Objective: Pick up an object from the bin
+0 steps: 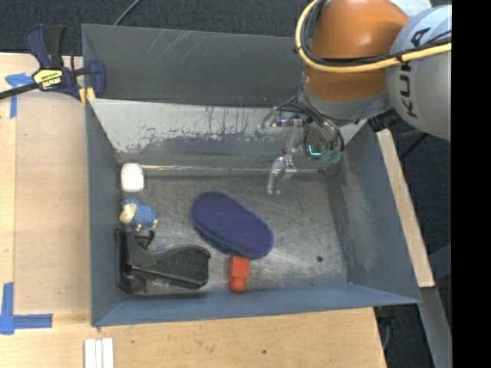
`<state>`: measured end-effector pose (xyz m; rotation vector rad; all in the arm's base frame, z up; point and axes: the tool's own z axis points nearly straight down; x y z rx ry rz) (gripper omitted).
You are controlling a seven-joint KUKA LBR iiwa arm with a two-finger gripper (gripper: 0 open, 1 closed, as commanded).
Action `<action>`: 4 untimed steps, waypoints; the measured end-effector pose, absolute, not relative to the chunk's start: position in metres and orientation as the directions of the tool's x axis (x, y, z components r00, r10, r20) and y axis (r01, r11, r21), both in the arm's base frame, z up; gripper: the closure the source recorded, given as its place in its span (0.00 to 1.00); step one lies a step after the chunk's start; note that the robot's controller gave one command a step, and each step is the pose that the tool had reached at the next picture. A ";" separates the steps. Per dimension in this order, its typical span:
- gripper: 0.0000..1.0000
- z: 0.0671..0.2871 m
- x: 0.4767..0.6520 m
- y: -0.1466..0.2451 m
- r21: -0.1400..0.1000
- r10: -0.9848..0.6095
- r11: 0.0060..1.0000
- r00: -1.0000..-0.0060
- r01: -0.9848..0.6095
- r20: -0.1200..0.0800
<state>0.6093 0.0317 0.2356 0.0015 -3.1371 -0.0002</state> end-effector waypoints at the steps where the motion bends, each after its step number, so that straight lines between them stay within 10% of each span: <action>1: 0.00 0.115 0.583 0.088 0.002 -0.118 0.993 -0.993 -0.118 0.006; 2: 0.00 0.081 0.576 0.077 0.004 -0.398 0.917 -0.917 -0.398 -0.016; 3: 1.00 0.083 0.577 0.077 0.003 -0.398 0.918 -0.917 -0.398 -0.018; 4: 1.00 0.199 0.574 0.082 -0.003 -0.418 0.908 -0.908 -0.418 -0.012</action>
Offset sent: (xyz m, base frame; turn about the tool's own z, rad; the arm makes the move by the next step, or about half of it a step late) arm -0.0248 0.0543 -0.1156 -0.1141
